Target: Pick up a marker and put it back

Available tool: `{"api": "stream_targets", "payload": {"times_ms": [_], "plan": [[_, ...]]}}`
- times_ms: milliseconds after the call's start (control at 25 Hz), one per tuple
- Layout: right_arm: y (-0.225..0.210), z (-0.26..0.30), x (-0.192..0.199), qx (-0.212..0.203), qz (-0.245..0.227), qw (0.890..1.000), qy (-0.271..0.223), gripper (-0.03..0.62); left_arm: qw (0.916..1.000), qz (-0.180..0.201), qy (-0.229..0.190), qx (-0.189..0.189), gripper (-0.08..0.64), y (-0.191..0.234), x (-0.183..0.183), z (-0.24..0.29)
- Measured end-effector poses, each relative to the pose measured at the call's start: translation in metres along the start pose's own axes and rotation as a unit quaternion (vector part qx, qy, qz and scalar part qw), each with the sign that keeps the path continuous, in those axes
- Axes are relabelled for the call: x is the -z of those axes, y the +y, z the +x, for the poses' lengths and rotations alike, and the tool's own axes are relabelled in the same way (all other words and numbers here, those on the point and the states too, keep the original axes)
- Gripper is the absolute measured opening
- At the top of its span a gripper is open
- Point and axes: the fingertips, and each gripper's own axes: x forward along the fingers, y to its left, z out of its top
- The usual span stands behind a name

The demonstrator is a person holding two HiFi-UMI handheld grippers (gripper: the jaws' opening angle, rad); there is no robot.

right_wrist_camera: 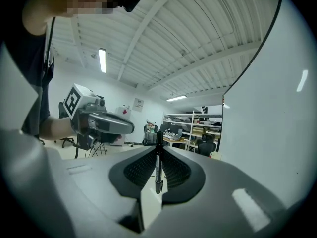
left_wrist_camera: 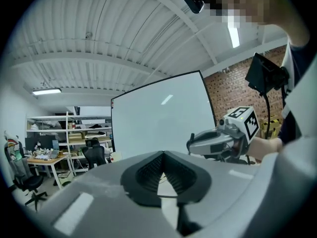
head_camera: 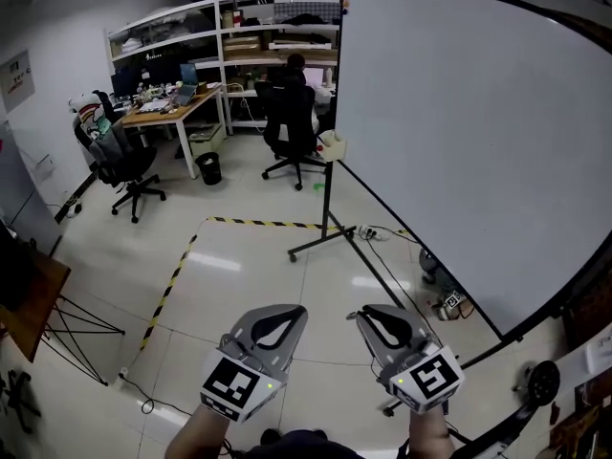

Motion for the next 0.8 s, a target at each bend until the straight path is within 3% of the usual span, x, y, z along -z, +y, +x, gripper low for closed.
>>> {"api": "stream_targets", "payload": {"times_ms": [240,400,800], "plan": [[-0.005,0.020,-0.039,-0.039,-0.039,0.997,-0.047,0.040,0.9977,0.057,-0.031,-0.021,0.006,0.017,-0.048,0.006],[-0.007,0.036,-0.063,-0.051,-0.057,0.994,-0.076,0.040,0.9953,0.068,-0.057,-0.040,0.006,0.037,-0.068,0.004],[-0.014,0.104,-0.051,-0.048,-0.075,0.995,-0.048,0.040,0.9959,0.045,-0.068,-0.039,0.006,0.114,-0.037,0.016]]}}
